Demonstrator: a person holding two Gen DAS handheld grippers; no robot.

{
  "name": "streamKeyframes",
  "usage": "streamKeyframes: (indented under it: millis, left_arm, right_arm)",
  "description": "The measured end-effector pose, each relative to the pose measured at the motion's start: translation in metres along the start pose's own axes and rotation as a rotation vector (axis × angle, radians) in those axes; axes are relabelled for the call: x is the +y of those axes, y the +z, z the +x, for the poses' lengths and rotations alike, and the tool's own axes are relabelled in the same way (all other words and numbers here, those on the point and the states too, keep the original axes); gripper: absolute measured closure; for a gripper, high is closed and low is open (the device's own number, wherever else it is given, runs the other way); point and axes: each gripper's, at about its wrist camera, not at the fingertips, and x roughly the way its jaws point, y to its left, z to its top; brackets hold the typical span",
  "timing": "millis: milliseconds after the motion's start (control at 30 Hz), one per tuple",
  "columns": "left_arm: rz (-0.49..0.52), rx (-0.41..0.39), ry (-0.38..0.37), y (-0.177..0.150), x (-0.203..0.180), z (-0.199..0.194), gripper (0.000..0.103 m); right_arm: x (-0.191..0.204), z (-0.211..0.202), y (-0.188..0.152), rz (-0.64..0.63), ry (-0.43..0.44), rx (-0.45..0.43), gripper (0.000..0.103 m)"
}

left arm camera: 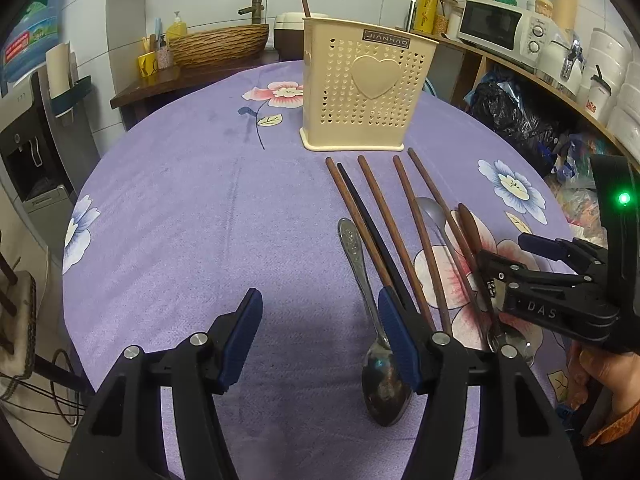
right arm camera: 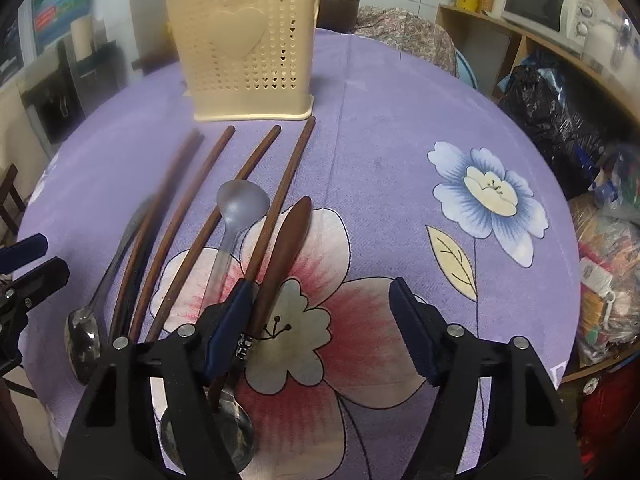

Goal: Organize utensils
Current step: 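Grasp another wooden chopstick with the left tool while the right tool grasps the wooden-handled spoon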

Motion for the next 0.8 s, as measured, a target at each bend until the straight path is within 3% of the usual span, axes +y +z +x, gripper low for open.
streamKeyframes:
  millis: [267,500,600,800]
  left_arm:
    - [0.004,0.001,0.005,0.007,0.000,0.005,0.043]
    - [0.030,0.022,-0.017,0.036,-0.003,0.028,0.048]
    - [0.024,0.047,-0.030,0.057,-0.001,0.045,0.058]
    - [0.026,0.102,-0.030,0.077,-0.008,0.075,0.065]
  right_arm:
    - [-0.004,0.015,0.010,0.025,0.031,0.022,0.047]
    - [-0.005,0.028,0.029,0.055,0.051,0.022,0.071]
    - [-0.002,0.029,0.030,0.041,0.048,0.018,0.073]
    - [-0.004,0.027,0.026,0.038,0.062,0.006,0.073]
